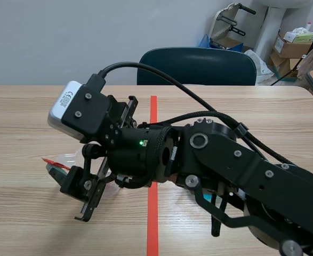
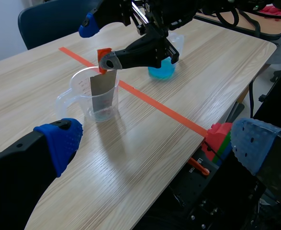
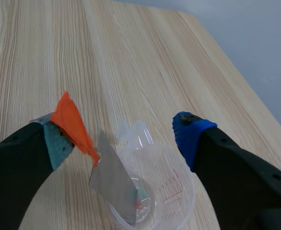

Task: Do the redox reaction experiment

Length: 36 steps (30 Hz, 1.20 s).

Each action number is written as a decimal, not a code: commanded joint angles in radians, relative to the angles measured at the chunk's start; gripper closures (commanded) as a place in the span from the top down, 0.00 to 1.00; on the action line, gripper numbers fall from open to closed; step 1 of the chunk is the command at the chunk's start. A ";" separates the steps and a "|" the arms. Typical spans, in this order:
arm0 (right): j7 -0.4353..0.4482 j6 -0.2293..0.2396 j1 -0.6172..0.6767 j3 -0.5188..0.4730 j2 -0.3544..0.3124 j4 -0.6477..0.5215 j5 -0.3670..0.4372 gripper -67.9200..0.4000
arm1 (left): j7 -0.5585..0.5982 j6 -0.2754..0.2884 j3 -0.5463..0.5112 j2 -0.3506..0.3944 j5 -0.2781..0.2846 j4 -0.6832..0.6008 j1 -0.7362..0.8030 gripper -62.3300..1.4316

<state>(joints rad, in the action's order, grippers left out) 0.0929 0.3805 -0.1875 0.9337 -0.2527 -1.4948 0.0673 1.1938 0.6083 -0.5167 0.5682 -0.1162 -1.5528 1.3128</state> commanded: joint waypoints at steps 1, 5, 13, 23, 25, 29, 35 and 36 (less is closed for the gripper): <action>0.011 -0.003 -0.012 -0.002 0.000 -0.017 0.006 0.53 | 0.013 0.008 -0.003 -0.003 0.002 -0.011 -0.003 1.00; 0.015 -0.003 -0.012 -0.002 0.000 -0.017 0.006 0.38 | 0.013 0.008 -0.003 -0.003 0.002 -0.011 -0.003 1.00; 0.045 -0.003 -0.012 -0.003 -0.010 -0.017 0.006 0.10 | -0.008 0.008 -0.003 -0.003 -0.001 -0.011 -0.003 1.00; 0.016 0.012 -0.013 -0.029 -0.010 -0.052 0.014 0.01 | -0.050 0.009 -0.002 -0.003 -0.001 -0.011 -0.034 1.00; -0.024 0.013 -0.013 -0.046 -0.010 -0.086 0.036 0.01 | -0.050 0.009 -0.002 -0.003 -0.001 -0.011 -0.034 1.00; -0.115 0.050 -0.014 -0.082 -0.010 -0.170 0.106 0.01 | -0.050 0.009 -0.002 -0.003 -0.001 -0.011 -0.034 1.00; -0.254 0.061 -0.044 -0.095 -0.004 -0.262 0.190 0.01 | -0.050 0.012 -0.002 -0.005 0.000 -0.011 -0.034 1.00; -0.277 0.061 -0.054 -0.095 -0.004 -0.272 0.212 0.01 | -0.050 0.013 -0.002 -0.005 0.000 -0.011 -0.034 1.00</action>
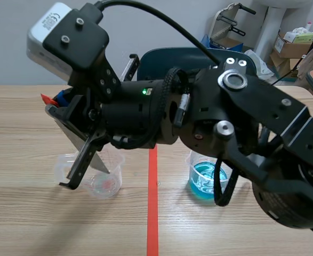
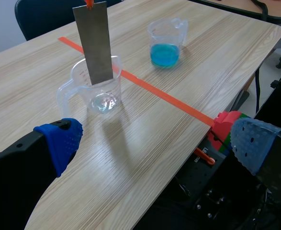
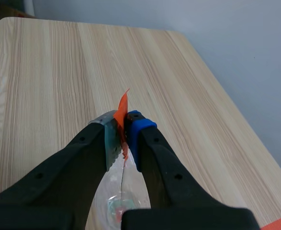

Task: Do the redox reaction experiment

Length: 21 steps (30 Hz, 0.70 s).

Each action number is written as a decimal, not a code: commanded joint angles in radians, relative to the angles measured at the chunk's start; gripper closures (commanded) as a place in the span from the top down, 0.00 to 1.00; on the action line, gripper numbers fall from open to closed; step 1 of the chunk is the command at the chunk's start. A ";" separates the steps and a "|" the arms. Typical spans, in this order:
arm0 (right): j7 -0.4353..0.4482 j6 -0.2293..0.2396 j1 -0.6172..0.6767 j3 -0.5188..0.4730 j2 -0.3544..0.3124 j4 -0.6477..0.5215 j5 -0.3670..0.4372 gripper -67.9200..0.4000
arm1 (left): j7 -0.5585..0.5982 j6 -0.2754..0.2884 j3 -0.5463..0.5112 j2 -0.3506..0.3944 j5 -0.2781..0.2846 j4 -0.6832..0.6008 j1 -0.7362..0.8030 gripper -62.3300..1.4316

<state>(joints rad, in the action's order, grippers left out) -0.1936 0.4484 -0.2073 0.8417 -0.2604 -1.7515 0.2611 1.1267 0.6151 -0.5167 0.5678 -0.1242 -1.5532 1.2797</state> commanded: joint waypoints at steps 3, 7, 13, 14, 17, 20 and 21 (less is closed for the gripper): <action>-0.055 -0.007 -0.066 -0.003 0.003 -0.041 0.092 0.01 | 0.019 0.009 -0.002 -0.005 0.008 -0.011 0.000 1.00; -0.134 -0.012 -0.106 -0.010 0.003 -0.078 0.183 0.02 | 0.037 0.009 -0.002 -0.005 0.008 -0.011 0.000 1.00; -0.235 -0.016 -0.156 -0.039 0.009 -0.141 0.298 0.01 | 0.044 0.010 -0.002 -0.005 0.025 -0.011 0.000 1.00; -0.252 -0.023 -0.164 -0.044 0.010 -0.151 0.311 0.01 | 0.044 0.010 -0.002 -0.005 0.027 -0.011 0.000 1.00; -0.300 -0.037 -0.183 -0.066 0.021 -0.170 0.353 0.01 | 0.044 0.010 -0.002 -0.005 0.031 -0.011 0.000 1.00; -0.323 -0.037 -0.198 -0.090 0.030 -0.173 0.388 0.01 | 0.043 0.009 -0.002 -0.005 0.031 -0.011 0.000 1.00; -0.331 -0.037 -0.199 -0.097 0.034 -0.173 0.395 0.02 | 0.043 0.009 -0.002 -0.005 0.031 -0.011 0.000 1.00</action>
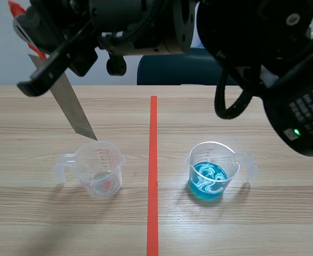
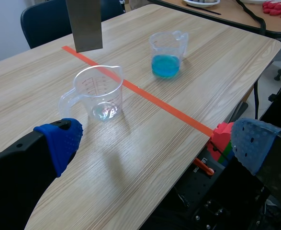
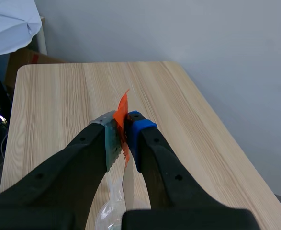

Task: Do the redox reaction experiment

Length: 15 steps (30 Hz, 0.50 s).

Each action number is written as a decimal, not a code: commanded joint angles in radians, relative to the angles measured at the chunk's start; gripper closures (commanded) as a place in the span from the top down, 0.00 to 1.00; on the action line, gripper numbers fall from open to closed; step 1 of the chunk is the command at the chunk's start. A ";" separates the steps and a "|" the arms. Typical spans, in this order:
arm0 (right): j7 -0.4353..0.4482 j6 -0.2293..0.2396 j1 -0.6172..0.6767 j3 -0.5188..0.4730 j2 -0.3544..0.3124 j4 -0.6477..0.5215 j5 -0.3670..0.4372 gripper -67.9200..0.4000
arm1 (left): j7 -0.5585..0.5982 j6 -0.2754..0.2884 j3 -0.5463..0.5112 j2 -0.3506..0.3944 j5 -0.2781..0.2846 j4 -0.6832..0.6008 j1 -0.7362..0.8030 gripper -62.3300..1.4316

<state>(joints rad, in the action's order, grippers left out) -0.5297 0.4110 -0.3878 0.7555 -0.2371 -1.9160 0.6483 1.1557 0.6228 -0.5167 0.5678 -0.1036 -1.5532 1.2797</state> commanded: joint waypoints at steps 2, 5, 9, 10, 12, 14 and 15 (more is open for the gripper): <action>-0.007 0.000 -0.023 -0.018 0.013 -0.008 0.019 0.01 | 0.014 0.002 -0.002 -0.005 0.010 -0.011 0.000 1.00; -0.007 0.000 -0.023 -0.018 0.013 -0.008 0.019 0.01 | 0.014 0.002 -0.002 -0.005 0.010 -0.011 0.000 1.00; -0.008 0.000 -0.023 -0.018 0.013 -0.008 0.019 0.01 | 0.014 0.002 -0.002 -0.005 0.010 -0.011 0.000 1.00; -0.008 0.000 -0.023 -0.018 0.013 -0.008 0.019 0.01 | 0.014 0.002 -0.002 -0.005 0.010 -0.011 0.000 1.00; -0.007 0.000 -0.023 -0.018 0.013 -0.008 0.019 0.01 | 0.014 0.002 -0.002 -0.005 0.010 -0.011 0.000 1.00; -0.007 0.000 -0.023 -0.018 0.013 -0.008 0.019 0.01 | 0.014 0.002 -0.002 -0.005 0.010 -0.011 0.000 1.00; -0.007 0.000 -0.023 -0.018 0.013 -0.008 0.019 0.01 | 0.014 0.002 -0.002 -0.005 0.010 -0.011 0.000 1.00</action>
